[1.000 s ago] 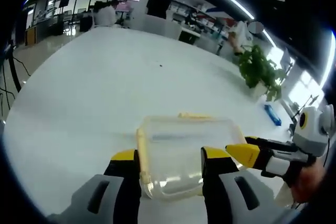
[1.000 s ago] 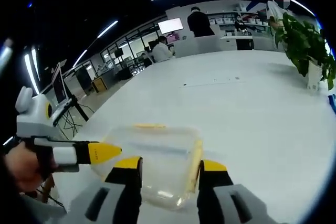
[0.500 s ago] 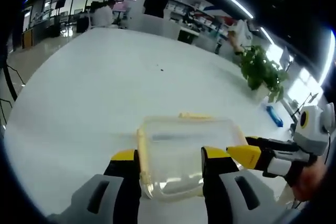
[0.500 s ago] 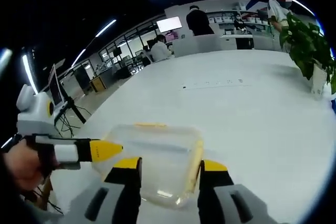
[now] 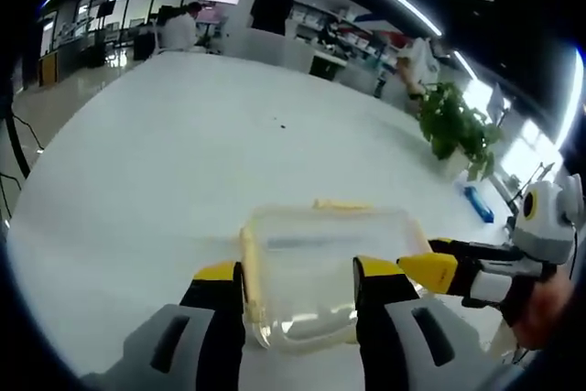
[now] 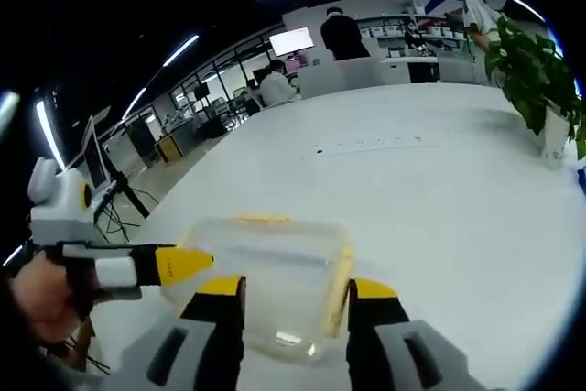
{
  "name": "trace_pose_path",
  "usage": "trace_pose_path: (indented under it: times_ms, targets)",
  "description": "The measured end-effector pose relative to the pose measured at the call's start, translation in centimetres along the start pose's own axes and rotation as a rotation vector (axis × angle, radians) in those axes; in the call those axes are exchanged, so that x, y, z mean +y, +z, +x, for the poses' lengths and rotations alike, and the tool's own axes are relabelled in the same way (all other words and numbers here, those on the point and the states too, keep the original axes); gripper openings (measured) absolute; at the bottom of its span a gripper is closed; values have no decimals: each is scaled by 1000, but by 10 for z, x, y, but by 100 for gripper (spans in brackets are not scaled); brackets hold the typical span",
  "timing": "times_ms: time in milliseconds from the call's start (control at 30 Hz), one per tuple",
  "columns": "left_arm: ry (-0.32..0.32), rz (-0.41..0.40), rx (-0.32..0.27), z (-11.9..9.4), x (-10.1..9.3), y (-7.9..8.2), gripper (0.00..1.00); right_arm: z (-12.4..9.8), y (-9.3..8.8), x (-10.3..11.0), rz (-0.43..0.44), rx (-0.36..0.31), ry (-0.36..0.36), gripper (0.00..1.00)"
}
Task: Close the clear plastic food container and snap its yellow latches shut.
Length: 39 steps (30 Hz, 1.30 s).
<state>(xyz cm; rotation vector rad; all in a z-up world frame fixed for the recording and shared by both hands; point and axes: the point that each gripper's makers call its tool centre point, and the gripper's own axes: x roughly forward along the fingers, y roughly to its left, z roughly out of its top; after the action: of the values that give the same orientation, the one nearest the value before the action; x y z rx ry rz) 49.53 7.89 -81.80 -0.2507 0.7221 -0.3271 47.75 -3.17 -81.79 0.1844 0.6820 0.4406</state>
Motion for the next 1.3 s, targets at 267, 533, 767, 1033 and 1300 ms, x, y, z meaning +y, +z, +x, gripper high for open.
trace_pose_path:
  times_ms: [267,533,767,1033,1300]
  targets:
    - [-13,-32,-32,-5,16,16,62,2,12,3,-5,-43,53,56]
    - [-1,35,-71,-2,24,22,99,8,9,-7,-25,-38,20,100]
    - [-1,54,-57,-7,23,17,99,2,11,-4,-77,-39,33,100]
    - [-6,66,-50,-28,22,19,99,-18,21,8,-102,-63,37,100]
    - [-9,95,-58,-62,20,21,98,-52,27,23,-150,-88,35,100]
